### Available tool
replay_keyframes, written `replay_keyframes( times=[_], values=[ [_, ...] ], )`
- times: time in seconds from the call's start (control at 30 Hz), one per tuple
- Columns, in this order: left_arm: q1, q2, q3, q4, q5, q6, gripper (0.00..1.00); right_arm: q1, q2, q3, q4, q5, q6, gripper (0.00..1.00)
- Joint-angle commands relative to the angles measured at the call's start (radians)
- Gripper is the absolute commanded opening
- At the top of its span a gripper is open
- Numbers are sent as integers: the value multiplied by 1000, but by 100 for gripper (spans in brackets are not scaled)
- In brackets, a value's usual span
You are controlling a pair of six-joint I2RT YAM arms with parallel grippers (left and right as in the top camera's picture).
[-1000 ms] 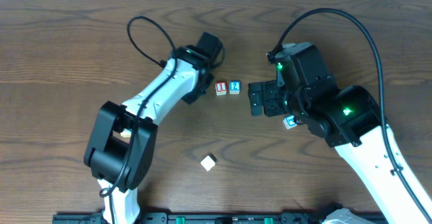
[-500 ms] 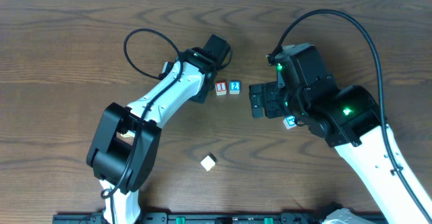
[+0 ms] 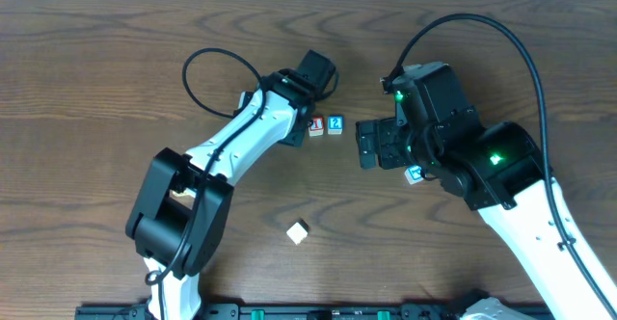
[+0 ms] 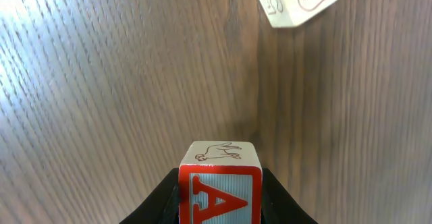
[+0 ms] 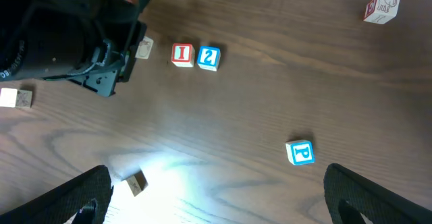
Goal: Spell out Ai2
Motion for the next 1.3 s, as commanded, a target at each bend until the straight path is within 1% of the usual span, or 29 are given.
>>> replay_keyframes(
  times=[0.0,0.27,0.47,0.6,0.87,1.13,1.27],
  values=[
    [-7,18,18,-5,-7,-11,6,-6,-8,4,-5,-5,-15,99],
    [-7,32,18,-3,-11,-11,6,-6,-8,4,-9,-35,-15,99],
    [-7,51,18,38,-10,-11,6,-6,-8,4,-8,-35,-15,99],
    [-7,55,18,68,-58,-10,6,-6,-8,4,-8,-35,-14,99],
    [-7,62,18,66,-60,2,6,-6,-8,4,-8,-35,-14,100],
    [-8,90,18,63,20,11,6,-6,-8,4,-6,-35,-14,99],
    [-8,92,18,63,19,12,6,-6,-8,4,-4,-41,-14,99]
  ],
)
